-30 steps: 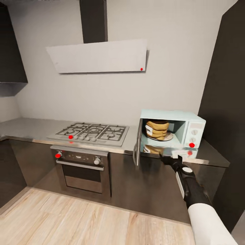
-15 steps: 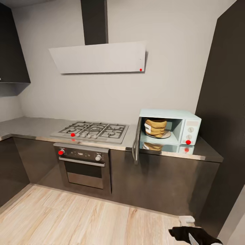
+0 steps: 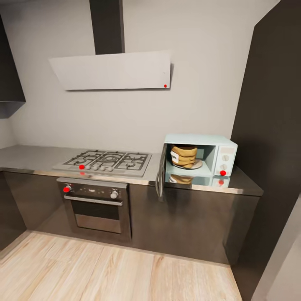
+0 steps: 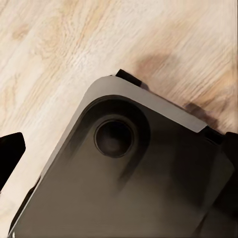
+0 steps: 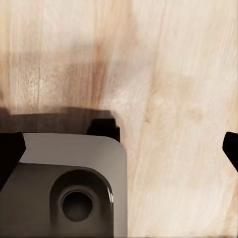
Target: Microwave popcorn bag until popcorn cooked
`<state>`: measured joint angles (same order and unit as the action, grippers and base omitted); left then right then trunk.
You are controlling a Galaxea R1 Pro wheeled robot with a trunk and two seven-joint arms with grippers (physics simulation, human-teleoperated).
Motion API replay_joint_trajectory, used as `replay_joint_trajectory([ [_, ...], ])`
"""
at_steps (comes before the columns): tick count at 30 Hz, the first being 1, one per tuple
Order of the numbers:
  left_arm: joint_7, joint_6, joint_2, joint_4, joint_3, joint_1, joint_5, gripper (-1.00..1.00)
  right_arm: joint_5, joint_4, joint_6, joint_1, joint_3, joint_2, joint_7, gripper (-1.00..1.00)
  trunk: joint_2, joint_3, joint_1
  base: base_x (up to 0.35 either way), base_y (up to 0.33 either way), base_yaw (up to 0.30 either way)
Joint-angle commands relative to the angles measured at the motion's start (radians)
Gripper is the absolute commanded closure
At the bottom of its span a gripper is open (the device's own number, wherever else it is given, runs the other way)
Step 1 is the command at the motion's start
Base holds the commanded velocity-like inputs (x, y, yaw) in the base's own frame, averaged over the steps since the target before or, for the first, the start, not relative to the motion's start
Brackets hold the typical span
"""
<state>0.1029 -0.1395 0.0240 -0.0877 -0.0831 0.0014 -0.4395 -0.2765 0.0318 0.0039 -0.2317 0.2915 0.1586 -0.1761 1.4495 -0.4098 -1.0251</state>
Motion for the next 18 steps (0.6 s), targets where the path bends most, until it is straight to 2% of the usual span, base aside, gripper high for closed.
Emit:
replay_joint_trajectory([
  [1,0.003,-0.002,0.001,-0.002,-0.007,0.000,0.008,-1.00,-0.006,0.002,0.000,0.000,0.010,0.000,-0.002,-1.00,0.001,-0.001,0.000,0.000,0.000,-0.292],
  [6,0.003,-0.001,0.004,0.008,-0.003,0.000,0.015,-1.00,-0.006,0.002,0.001,0.000,0.009,-0.006,-0.002,-1.00,0.001,-0.001,0.000,0.022,0.000,-0.293],
  [12,0.002,0.009,0.002,0.012,0.002,0.000,0.018,-1.00,-0.006,0.002,0.000,0.000,0.010,-0.008,-0.003,-1.00,0.001,-0.001,0.000,0.287,0.000,-0.281],
  [18,0.001,0.011,0.002,0.014,0.002,0.000,0.017,-1.00,-0.013,0.002,-0.002,0.000,0.006,-0.008,-0.003,-1.00,0.001,-0.001,0.000,0.323,0.000,-0.013],
])
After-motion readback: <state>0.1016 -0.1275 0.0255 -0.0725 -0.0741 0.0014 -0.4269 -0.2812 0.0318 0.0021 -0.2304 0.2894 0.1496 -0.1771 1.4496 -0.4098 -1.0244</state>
